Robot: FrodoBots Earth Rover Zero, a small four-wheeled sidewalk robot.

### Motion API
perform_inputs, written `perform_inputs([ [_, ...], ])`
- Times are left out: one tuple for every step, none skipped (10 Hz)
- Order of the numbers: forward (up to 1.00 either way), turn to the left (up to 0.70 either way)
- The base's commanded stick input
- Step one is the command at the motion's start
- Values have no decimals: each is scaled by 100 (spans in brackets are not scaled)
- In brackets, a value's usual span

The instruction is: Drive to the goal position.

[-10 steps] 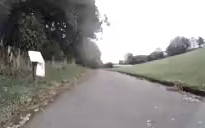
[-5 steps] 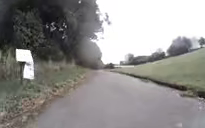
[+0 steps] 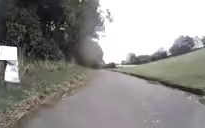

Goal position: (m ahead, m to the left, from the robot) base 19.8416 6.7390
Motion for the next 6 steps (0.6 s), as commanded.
perform_inputs([
  [100, -17],
  [100, -17],
  [100, -12],
  [100, -15],
  [100, -6],
  [100, -5],
])
